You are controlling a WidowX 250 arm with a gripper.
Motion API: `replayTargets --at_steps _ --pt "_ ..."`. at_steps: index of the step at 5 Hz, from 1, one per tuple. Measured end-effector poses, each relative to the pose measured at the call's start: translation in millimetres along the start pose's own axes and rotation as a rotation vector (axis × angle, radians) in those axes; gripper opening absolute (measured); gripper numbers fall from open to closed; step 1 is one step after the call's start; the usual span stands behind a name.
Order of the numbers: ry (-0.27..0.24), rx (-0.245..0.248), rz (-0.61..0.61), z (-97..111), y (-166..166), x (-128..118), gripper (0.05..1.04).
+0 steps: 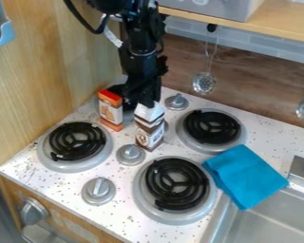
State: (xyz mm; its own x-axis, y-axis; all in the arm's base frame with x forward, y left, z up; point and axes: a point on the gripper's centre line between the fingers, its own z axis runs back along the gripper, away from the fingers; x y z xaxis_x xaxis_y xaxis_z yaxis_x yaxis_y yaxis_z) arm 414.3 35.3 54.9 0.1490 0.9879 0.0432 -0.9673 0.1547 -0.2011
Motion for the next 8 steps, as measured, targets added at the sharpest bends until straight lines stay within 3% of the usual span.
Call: replayTargets --at_steps 1,3,4,6,8 --pt "-0.006 -0.002 0.002 1.9 -2.5 1.4 0.091" --pt "-0.042 -0.019 -0.040 5.5 -7.3 7.6 0.082" --pt "-0.054 -0.070 -0.059 25.5 -13.8 8.7 0.082" --pt "0.023 -0.115 -0.121 57.5 11.0 -18.6 0.082" --pt "0.080 -0.092 -0.252 80.6 51.6 -60.6 0.082"
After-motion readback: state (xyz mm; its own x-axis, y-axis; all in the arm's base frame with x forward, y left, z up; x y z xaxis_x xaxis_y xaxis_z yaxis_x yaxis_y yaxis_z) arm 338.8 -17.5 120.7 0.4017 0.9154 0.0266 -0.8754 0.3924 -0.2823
